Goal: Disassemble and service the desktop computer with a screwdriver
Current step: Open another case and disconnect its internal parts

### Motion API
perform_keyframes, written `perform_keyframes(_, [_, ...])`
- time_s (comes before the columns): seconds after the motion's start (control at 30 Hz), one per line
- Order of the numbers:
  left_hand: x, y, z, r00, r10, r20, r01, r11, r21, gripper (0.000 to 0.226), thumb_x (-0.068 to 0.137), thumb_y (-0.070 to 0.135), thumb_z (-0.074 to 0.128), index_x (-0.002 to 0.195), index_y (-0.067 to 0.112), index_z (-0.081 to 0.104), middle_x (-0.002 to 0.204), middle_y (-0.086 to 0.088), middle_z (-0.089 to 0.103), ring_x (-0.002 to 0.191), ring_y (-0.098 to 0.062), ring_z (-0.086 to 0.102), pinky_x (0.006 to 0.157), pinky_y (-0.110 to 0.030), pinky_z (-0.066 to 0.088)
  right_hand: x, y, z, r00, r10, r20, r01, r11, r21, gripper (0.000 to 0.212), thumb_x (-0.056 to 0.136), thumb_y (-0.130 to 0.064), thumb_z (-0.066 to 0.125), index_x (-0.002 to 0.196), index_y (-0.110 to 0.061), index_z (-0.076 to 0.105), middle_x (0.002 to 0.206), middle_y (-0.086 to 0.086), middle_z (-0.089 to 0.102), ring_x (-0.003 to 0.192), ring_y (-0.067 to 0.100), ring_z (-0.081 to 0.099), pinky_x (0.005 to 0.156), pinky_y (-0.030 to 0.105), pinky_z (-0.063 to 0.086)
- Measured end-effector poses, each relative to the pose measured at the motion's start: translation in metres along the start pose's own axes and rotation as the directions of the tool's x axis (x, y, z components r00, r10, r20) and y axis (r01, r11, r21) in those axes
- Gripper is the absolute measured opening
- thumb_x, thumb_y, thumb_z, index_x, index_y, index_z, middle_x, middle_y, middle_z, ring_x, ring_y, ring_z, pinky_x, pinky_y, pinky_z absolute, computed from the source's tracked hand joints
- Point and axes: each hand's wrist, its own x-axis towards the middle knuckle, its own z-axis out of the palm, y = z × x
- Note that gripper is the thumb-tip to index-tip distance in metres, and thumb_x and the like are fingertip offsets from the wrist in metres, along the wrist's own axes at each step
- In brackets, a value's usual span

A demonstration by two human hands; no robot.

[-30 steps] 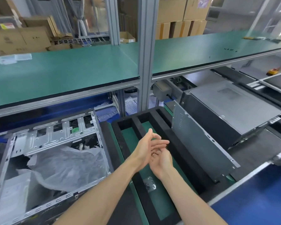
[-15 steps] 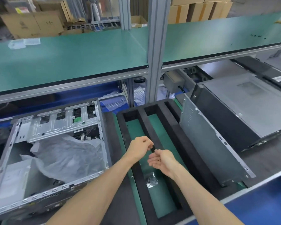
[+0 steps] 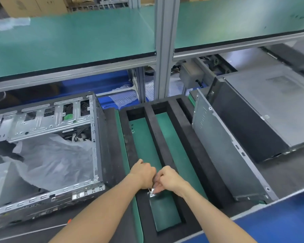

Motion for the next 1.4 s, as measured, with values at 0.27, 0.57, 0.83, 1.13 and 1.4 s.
perform_keyframes(0.27, [0.034,0.023,0.019,0.989,-0.063,0.134,0.050,0.994,0.098,0.048,0.087,0.051,0.061,0.124,0.020,0.058,0.120,-0.004,0.064,0.116,-0.027,0.062,0.117,-0.051,0.020,0.007,0.006,-0.001,0.998,-0.020,-0.066,-0.005,0.934,-0.357,0.019,0.089,0.004,0.053,0.071,-0.003,0.058,0.097,0.025,0.070,0.087,0.038,0.073,0.080,0.047,0.061])
perform_keyframes(0.57, [0.052,0.018,0.019,0.991,-0.063,0.118,0.064,0.998,-0.003,0.041,0.095,0.030,0.058,0.133,0.016,0.053,0.132,-0.007,0.058,0.123,-0.030,0.058,0.105,-0.042,0.038,0.012,0.005,0.000,0.994,-0.031,-0.100,-0.016,0.902,-0.432,0.029,0.089,0.000,0.064,0.068,-0.013,0.049,0.115,0.025,0.058,0.092,0.040,0.070,0.085,0.047,0.059])
perform_keyframes(0.83, [0.053,-0.008,-0.015,0.984,-0.151,0.094,0.178,0.818,-0.547,0.027,0.091,0.021,0.063,0.112,0.008,0.051,0.119,-0.018,0.060,0.104,-0.036,0.061,0.077,-0.038,0.047,0.014,-0.007,-0.017,0.957,-0.115,-0.267,0.047,0.967,-0.249,0.036,0.077,0.006,0.039,0.090,-0.007,0.071,0.095,0.020,0.071,0.084,0.037,0.070,0.081,0.040,0.059])
perform_keyframes(1.13, [-0.001,-0.028,-0.029,0.947,-0.320,0.022,-0.043,-0.195,-0.980,0.051,0.088,-0.010,0.045,0.129,0.019,0.046,0.098,-0.013,0.063,0.084,-0.031,0.073,0.080,-0.040,0.061,0.012,-0.035,-0.041,0.850,-0.103,-0.516,0.048,0.992,-0.119,0.037,0.084,0.003,0.036,0.093,-0.004,0.071,0.099,0.012,0.068,0.092,0.034,0.064,0.075,0.038,0.052])
perform_keyframes(1.4, [-0.036,-0.034,-0.049,0.884,-0.435,-0.171,-0.295,-0.234,-0.927,0.050,0.087,0.006,0.072,0.129,0.027,0.055,0.126,0.001,0.060,0.098,-0.018,0.073,0.092,-0.035,0.057,0.003,-0.077,-0.037,0.965,-0.158,-0.208,0.214,0.933,0.288,0.037,0.094,-0.001,0.034,0.064,-0.021,0.026,0.060,-0.003,0.018,0.053,0.016,0.010,0.049,0.027,0.012])
